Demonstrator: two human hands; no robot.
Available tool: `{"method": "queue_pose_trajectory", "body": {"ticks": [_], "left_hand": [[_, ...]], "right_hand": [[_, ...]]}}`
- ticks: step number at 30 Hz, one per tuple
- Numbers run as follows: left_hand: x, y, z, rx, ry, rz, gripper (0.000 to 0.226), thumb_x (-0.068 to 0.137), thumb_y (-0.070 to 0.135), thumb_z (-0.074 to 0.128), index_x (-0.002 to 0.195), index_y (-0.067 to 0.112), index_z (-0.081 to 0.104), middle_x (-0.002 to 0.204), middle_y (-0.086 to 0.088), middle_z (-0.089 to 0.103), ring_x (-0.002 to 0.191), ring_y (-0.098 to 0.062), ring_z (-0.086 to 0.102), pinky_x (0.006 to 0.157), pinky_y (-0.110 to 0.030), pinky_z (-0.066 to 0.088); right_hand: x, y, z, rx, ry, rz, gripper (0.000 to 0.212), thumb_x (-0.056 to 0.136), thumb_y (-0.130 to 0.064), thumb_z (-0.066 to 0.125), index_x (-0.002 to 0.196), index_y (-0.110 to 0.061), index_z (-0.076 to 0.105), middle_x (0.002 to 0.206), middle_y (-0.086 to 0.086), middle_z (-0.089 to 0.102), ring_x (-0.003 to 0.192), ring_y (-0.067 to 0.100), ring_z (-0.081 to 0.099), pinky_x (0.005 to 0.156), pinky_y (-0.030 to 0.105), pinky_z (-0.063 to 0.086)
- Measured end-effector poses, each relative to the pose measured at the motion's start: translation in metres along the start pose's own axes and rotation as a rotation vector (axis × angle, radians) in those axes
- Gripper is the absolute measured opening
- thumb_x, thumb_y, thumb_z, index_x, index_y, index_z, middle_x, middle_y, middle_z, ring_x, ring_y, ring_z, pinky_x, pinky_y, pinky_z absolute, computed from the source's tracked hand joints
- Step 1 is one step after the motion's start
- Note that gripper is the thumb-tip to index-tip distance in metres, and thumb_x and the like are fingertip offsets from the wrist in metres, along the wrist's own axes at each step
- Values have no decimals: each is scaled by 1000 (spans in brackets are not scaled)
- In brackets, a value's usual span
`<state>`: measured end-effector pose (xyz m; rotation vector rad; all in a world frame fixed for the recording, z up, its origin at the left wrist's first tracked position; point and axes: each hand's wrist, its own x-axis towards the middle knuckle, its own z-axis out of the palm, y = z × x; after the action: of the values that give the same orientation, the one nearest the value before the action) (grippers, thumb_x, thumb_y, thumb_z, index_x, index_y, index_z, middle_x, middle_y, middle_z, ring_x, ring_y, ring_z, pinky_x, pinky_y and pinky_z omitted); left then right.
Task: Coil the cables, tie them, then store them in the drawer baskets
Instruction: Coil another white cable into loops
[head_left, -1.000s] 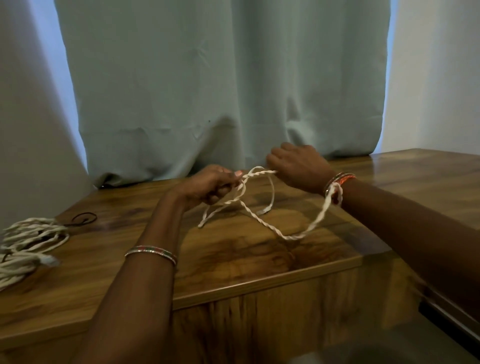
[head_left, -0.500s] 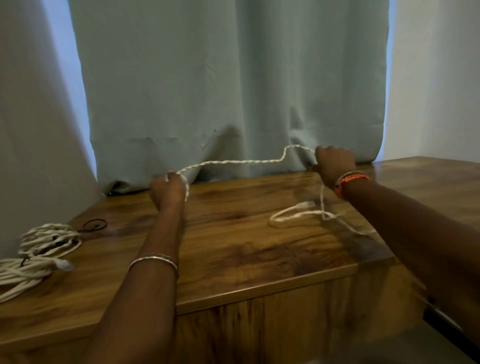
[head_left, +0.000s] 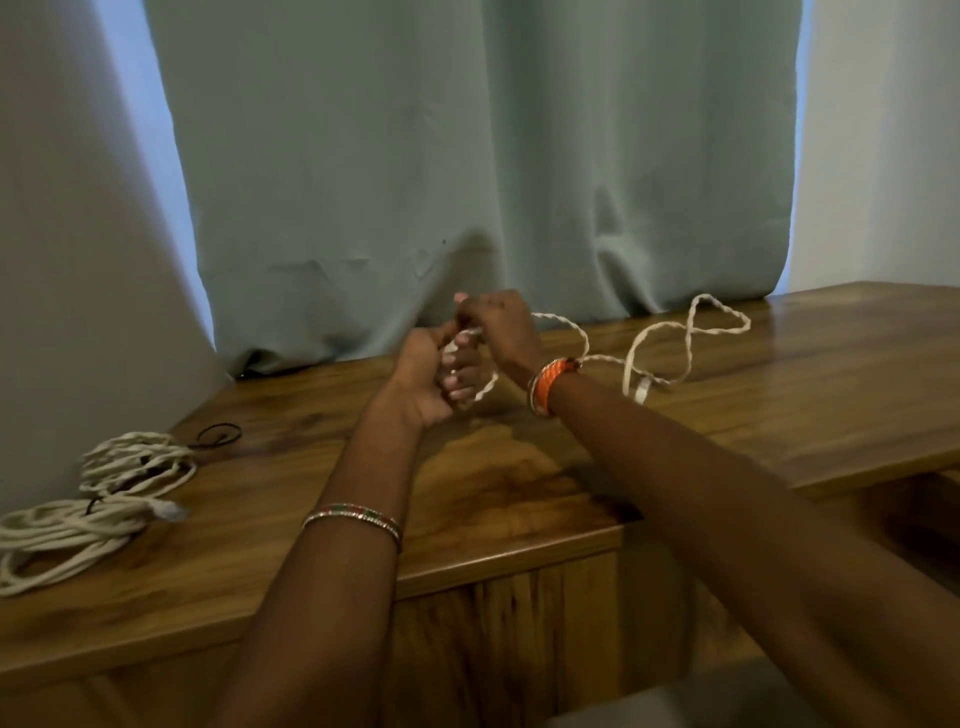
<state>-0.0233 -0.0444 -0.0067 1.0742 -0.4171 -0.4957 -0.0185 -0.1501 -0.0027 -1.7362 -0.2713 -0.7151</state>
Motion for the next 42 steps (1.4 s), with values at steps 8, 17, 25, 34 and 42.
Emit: {"method": "queue_pose_trajectory", "body": {"ticks": [8, 17, 25, 34, 42], "left_hand": [[-10, 2, 16, -155, -234, 217, 4, 79, 17, 43, 75, 17, 43, 45, 8, 42, 38, -4, 39, 40, -16, 37], [14, -1, -15, 164, 234, 397, 43, 104, 21, 17, 65, 14, 34, 36, 9, 36, 24, -1, 24, 29, -13, 20], [10, -18, -3, 1019, 329, 337, 42, 96, 1, 35, 57, 13, 42, 42, 5, 46, 28, 3, 41, 42, -15, 35], [-4, -6, 13, 257, -110, 57, 39, 100, 25, 21, 70, 12, 42, 35, 9, 30, 23, -2, 21, 27, -16, 14], [-7, -3, 7, -15, -405, 100, 21, 64, 19, 80, 73, 11, 63, 54, 6, 49, 43, -3, 48, 42, -17, 43]], "right_hand": [[13, 39, -25, -649, 17, -108, 48, 87, -43, 44, 78, -1, 66, 84, 24, 67, 82, 39, 62, 72, 44, 48], [-58, 15, -32, -1352, -459, -302, 28, 91, -28, 48, 109, -11, 60, 113, 15, 62, 101, 32, 58, 75, 33, 40], [-74, -62, -45, -1230, -532, -576, 22, 91, -23, 52, 109, -15, 62, 103, 8, 62, 91, 27, 60, 62, 26, 33], [-12, -22, -82, -1472, -234, -619, 21, 98, -27, 40, 104, -12, 52, 101, 11, 62, 84, 37, 61, 57, 35, 30], [-9, 4, -72, 216, -408, 399, 18, 81, -11, 48, 92, -6, 61, 86, 13, 57, 80, 23, 55, 79, 39, 53]]}}
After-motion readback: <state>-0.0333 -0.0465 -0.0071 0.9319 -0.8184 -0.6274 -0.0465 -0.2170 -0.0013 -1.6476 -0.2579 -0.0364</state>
